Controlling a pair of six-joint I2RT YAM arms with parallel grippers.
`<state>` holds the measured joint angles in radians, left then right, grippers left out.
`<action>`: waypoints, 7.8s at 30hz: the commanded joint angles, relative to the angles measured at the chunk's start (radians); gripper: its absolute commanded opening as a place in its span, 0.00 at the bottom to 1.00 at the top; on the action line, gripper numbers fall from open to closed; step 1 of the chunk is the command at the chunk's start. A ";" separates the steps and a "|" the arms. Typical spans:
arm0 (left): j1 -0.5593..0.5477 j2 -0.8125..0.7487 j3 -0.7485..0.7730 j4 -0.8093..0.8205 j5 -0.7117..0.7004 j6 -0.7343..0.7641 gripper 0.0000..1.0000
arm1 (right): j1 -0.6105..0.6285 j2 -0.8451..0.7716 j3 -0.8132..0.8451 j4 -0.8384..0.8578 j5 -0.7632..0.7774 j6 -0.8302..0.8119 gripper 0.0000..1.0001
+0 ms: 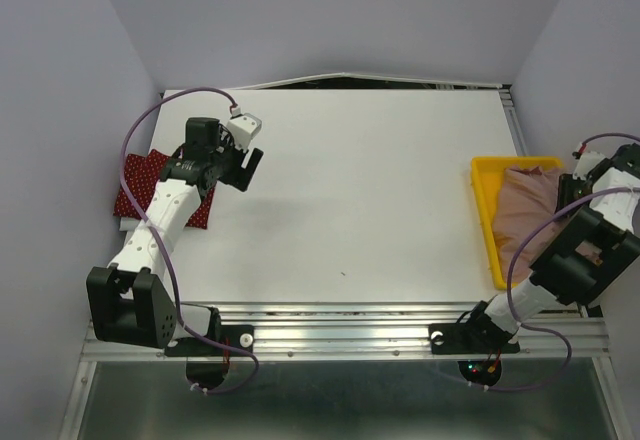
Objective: Fold and stack the skirts
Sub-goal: Grab the skirt from the pile, then move the skirt to the center of the board, then flatten the skirt out
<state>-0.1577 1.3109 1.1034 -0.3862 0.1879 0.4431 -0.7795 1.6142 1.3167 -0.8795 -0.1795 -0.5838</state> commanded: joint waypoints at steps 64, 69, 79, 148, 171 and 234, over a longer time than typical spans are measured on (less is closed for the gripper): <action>-0.123 0.080 -0.034 0.136 0.534 -0.085 0.76 | 1.027 -0.063 0.136 0.317 -0.222 0.066 0.66; -0.282 0.064 -0.135 0.338 0.504 -0.324 0.78 | 0.991 0.015 0.162 0.252 -0.313 -0.163 0.65; -0.342 0.194 -0.111 0.395 0.502 -0.379 0.79 | 0.991 0.069 0.118 0.234 -0.448 -0.476 0.66; -0.401 0.445 0.072 0.595 0.530 0.014 0.80 | 0.974 -0.085 0.312 0.086 -0.543 -0.537 0.01; -0.421 0.548 0.165 0.612 0.714 -0.076 0.58 | 0.974 -0.094 0.323 0.097 -0.523 -0.550 0.01; -0.085 0.282 0.691 0.124 0.171 0.130 0.00 | 0.936 -0.083 0.451 0.594 -0.419 -0.093 0.01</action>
<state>-0.2577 1.7565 1.7824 -0.1436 0.4850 0.4419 0.1879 1.5799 1.7184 -0.4248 -0.6136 -0.7635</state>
